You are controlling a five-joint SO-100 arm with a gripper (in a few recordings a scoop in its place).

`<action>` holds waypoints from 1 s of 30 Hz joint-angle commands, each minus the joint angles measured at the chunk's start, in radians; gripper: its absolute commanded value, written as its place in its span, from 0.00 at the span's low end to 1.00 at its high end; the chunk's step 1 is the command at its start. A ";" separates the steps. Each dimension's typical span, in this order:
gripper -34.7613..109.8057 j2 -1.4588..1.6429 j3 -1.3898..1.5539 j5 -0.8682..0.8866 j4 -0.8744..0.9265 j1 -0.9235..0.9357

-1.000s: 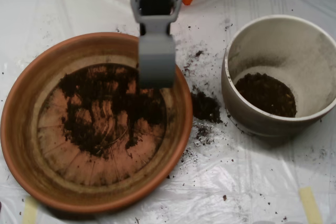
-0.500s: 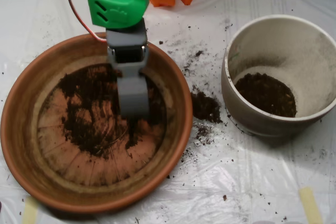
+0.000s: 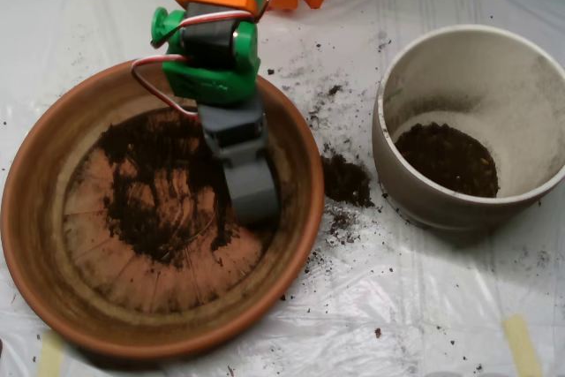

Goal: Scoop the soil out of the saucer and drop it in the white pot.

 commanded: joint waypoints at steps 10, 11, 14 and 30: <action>0.50 0.002 -0.060 -0.124 -0.009 -0.011; 0.50 0.008 -0.043 -0.143 -0.014 -0.011; 0.48 0.018 -0.006 -0.184 -0.020 -0.005; 0.38 0.187 0.276 -0.360 -0.189 0.091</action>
